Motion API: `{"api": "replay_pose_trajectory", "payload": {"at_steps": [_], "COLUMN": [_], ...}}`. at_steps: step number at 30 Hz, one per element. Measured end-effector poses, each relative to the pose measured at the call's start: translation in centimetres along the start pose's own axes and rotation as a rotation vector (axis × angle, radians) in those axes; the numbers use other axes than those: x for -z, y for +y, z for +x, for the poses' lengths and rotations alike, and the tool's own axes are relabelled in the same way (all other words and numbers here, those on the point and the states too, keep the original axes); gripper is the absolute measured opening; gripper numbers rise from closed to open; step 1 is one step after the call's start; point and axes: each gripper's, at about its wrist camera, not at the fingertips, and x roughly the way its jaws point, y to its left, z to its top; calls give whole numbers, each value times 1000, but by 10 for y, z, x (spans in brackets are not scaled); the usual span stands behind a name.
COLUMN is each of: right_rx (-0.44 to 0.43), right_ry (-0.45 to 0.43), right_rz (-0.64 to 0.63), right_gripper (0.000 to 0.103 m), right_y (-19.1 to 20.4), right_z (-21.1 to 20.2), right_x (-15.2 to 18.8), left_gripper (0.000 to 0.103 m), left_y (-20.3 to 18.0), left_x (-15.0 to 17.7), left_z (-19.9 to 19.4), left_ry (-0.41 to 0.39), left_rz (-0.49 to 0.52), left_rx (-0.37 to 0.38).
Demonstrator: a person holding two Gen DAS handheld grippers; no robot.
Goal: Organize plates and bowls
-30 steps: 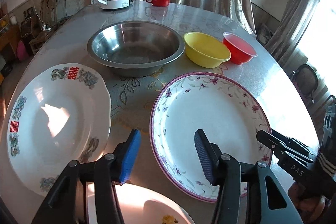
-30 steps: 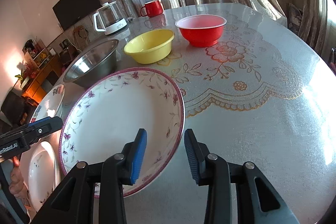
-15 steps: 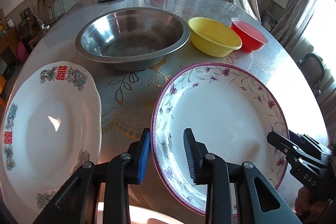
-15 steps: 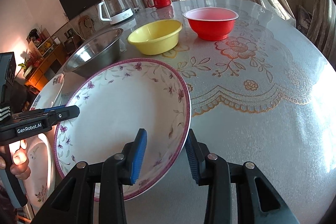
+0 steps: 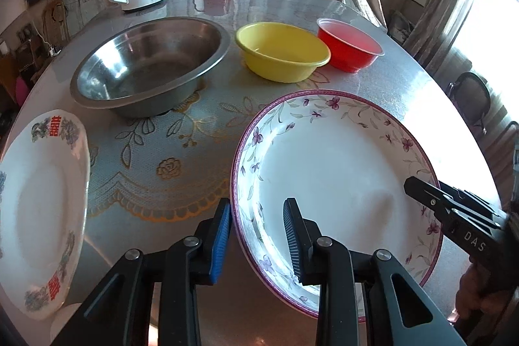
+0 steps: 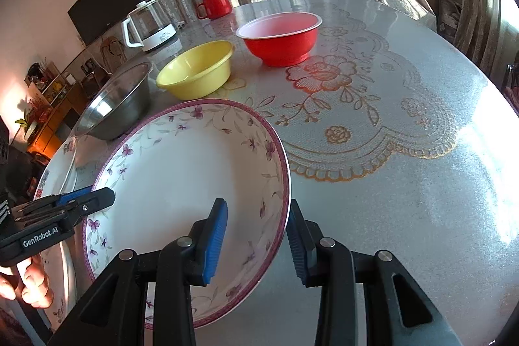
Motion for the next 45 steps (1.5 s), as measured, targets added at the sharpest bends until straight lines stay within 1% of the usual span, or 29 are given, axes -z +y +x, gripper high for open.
{"api": "replay_pose_trajectory", "payload": {"at_steps": [3,8,10,14,17,21,24,27,28,30,33,38,42,45], "right_rx": [33,156,173,191,196,230,265,284,279,242,187,92,20,-22], "right_ry": [-7,-9,-9,-17,-31,-62,-105,-164,-177,-196,-199,-172,-144,-125], "right_rz": [11,-17,-28,-40,-23,-33,-55,-98,-113,-138,-172,-217,-251,-276], "right_gripper": [36,34,34,34,35,36,36,36,36,36,36,36,36,36], "right_y": [-11,-17,-17,-16,-16,-10,-3,9,14,25,42,71,94,112], "right_z": [0,2,1,-1,-3,-9,-16,-27,-30,-34,-34,-27,-19,-15], "right_x": [-4,-10,-9,-8,-7,-6,-7,-7,-7,-8,-8,-2,2,7], "left_gripper": [32,32,32,32,32,34,35,38,40,41,43,45,47,48], "left_y": [-14,-33,-36,-34,-35,-26,-18,-10,-7,-2,6,22,35,44], "left_x": [-1,-4,-3,-1,3,8,12,16,18,21,27,36,45,52], "left_z": [3,8,10,7,-2,-17,-32,-47,-53,-65,-81,-106,-121,-126], "left_ry": [-3,-15,-24,-30,-60,-95,-129,-171,-185,-218,-263,-327,-353,-359], "left_rz": [17,24,32,28,42,22,-5,-32,-39,-53,-74,-94,-110,-127], "left_rx": [-2,-17,-34,-27,-68,-110,-141,-166,-179,-201,-231,-298,-330,-344]}}
